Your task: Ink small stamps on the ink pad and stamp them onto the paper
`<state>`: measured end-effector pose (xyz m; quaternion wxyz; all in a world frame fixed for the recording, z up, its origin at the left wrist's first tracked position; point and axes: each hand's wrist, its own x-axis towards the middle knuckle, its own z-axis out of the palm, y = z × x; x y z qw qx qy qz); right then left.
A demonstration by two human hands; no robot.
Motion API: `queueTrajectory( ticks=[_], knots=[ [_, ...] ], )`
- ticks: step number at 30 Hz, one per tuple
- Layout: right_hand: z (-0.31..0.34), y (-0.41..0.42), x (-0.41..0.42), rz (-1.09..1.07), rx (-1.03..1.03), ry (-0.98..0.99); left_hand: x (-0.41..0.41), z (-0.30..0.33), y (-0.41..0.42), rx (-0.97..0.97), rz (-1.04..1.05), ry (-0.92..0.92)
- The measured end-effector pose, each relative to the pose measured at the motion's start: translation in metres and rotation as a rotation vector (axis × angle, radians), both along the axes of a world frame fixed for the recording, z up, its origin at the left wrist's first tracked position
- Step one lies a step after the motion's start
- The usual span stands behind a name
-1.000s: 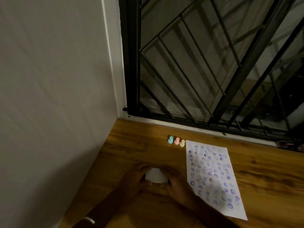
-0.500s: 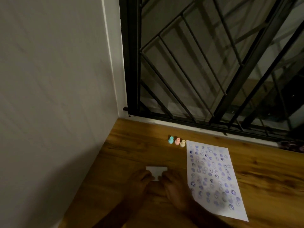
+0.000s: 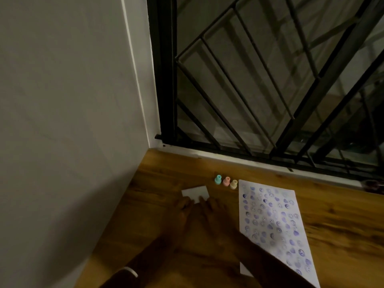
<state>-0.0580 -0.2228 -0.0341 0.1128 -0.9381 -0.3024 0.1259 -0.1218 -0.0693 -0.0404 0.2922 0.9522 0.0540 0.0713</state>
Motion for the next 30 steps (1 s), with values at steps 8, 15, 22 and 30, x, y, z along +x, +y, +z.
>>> queueTrajectory(
  ticks=[8, 15, 22, 30],
  knots=[
    [-0.010, 0.009, 0.035, -0.024, -0.005, 0.044, 0.033, -0.009, 0.004, 0.364, -0.181, 0.196],
    [-0.011, 0.021, 0.049, -0.020, -0.079, 0.052, 0.048, -0.011, 0.006, 0.293, -0.098, 0.141],
    [-0.013, 0.021, 0.048, -0.024, -0.070, -0.013, 0.050, -0.010, 0.006, 0.322, -0.113, 0.186],
    [0.003, 0.006, 0.024, -0.078, 0.054, 0.093, 0.026, 0.021, -0.001, 0.213, -0.015, 0.057]
  ],
)
